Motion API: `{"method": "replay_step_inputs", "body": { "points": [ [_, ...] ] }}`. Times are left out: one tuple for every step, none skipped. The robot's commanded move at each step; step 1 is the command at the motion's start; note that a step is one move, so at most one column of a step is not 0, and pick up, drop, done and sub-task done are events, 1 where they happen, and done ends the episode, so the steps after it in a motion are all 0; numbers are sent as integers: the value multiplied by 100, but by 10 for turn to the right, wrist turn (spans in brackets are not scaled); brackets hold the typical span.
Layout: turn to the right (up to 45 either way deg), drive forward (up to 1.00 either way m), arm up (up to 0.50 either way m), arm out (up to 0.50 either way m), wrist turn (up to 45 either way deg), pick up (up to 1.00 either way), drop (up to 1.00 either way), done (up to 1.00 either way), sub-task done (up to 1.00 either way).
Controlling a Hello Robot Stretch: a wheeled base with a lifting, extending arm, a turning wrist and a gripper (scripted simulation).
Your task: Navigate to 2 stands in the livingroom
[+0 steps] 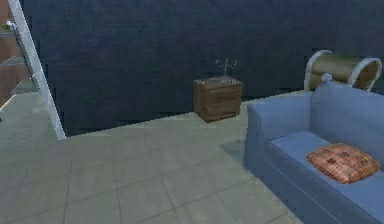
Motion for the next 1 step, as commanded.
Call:
{"method": "replay_step_inputs", "body": {
  "points": [
    [30,0,0,0,0,0,0,0,0]
  ]
}}
